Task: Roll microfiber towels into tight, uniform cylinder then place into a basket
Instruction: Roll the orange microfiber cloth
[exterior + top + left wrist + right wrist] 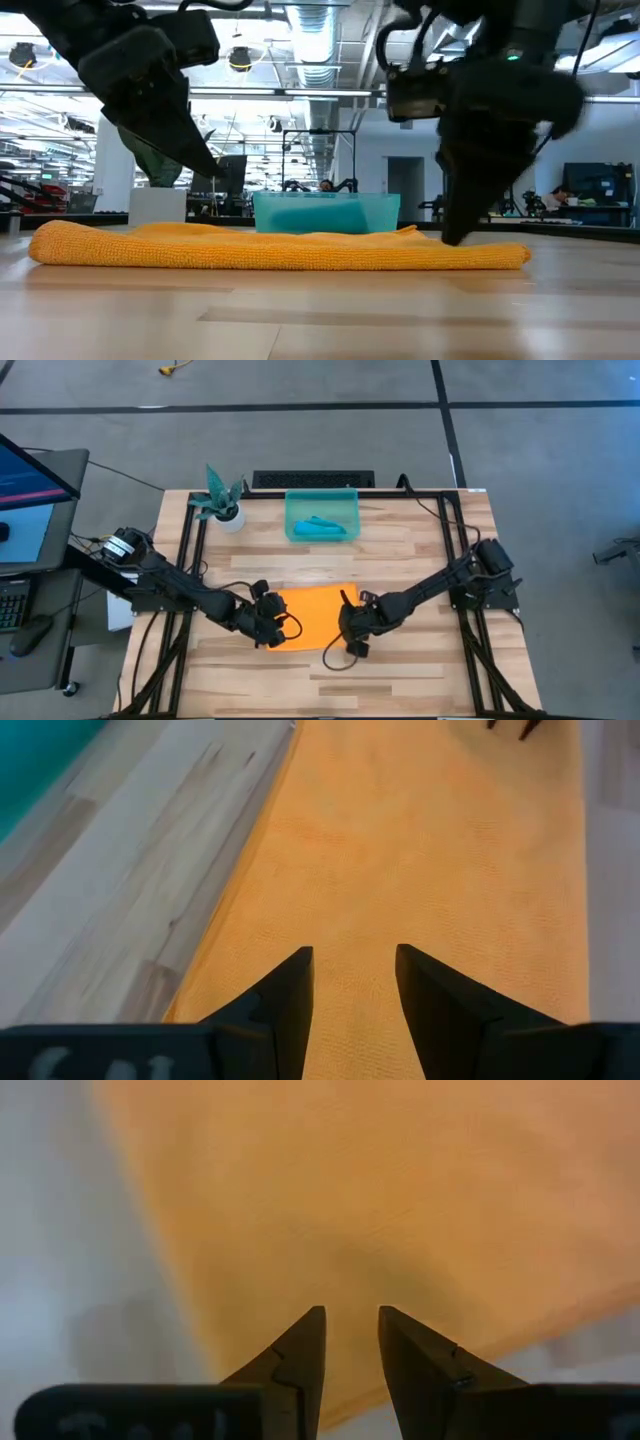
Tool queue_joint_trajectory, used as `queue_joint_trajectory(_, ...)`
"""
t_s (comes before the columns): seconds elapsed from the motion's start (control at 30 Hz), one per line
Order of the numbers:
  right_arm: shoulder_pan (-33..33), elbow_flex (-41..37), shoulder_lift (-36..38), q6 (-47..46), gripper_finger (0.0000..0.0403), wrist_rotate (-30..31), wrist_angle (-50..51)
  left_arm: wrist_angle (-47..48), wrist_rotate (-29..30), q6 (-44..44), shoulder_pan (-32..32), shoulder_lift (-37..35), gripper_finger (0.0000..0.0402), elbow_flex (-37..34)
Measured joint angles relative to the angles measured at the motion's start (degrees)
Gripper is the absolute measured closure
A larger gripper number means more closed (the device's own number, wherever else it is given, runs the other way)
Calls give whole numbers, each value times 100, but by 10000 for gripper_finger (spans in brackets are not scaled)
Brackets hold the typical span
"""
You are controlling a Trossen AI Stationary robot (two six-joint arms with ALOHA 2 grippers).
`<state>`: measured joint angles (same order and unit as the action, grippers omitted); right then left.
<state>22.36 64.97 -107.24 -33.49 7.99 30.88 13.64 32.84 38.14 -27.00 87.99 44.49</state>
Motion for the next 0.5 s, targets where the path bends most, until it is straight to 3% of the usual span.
queue_joint_trajectory(0.5, -752, 5, -19, -551, 282, 881, 382, 77, 61, 42, 0, 0, 265, 0)
